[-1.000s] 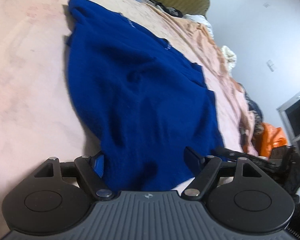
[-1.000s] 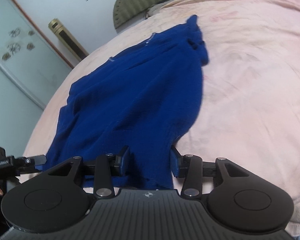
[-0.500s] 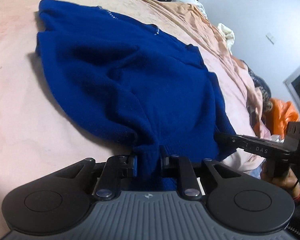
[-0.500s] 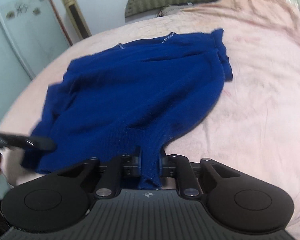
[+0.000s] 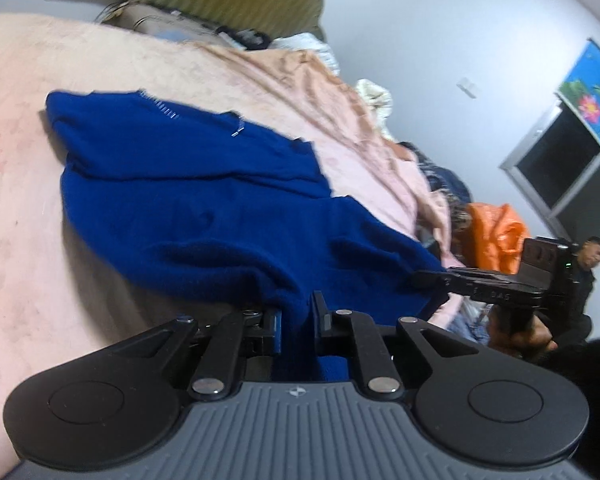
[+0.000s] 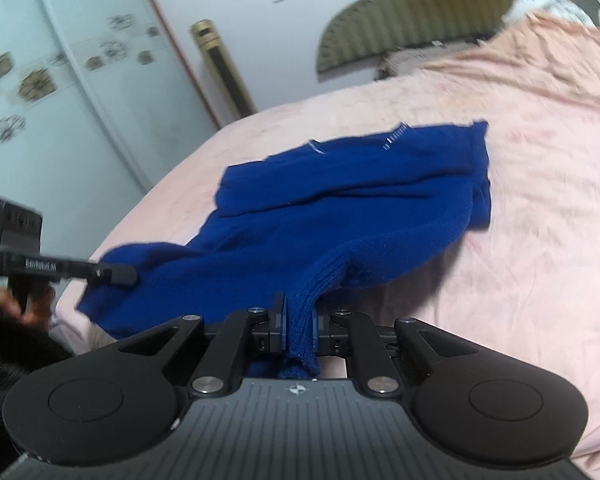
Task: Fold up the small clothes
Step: 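Lift the held hem with both grippers and fold it toward the collar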
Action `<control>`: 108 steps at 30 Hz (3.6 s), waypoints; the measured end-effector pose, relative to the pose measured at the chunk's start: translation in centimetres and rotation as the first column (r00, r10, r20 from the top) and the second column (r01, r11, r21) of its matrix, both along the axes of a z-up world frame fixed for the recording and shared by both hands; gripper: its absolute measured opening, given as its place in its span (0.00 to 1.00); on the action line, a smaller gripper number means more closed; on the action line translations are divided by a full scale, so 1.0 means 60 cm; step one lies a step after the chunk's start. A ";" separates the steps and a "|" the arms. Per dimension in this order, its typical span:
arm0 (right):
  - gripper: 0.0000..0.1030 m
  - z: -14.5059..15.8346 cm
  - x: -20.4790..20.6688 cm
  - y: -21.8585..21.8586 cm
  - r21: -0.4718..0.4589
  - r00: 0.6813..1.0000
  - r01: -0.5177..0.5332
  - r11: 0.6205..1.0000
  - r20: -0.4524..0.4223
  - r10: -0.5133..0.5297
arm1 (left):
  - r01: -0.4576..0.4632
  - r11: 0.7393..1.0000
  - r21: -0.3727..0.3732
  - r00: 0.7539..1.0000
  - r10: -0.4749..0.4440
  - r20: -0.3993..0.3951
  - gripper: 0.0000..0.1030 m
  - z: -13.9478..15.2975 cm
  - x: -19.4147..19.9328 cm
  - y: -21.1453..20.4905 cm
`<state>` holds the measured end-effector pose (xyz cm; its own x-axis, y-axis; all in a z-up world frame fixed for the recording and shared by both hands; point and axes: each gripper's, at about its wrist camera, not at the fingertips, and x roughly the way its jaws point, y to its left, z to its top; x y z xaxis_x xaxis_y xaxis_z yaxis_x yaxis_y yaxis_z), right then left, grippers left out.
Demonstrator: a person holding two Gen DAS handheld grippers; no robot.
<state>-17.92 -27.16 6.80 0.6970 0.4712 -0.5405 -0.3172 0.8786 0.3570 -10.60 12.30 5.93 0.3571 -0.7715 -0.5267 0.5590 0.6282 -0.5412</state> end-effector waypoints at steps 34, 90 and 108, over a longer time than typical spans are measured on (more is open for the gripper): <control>0.15 -0.053 -0.019 -0.016 0.082 0.997 0.033 0.996 -0.077 -0.027 | 0.046 0.988 0.148 0.901 0.023 -0.432 0.15 -0.123 0.018 -0.064; 0.14 -0.001 0.083 -0.029 0.265 0.983 0.173 0.949 0.006 -0.181 | -0.060 0.998 0.010 0.937 0.060 -0.345 0.09 -0.127 0.039 -0.031; 0.14 0.049 0.049 -0.056 0.301 0.974 0.185 0.935 0.072 -0.216 | -0.070 0.995 -0.072 0.982 0.056 -0.181 0.09 0.003 0.062 0.011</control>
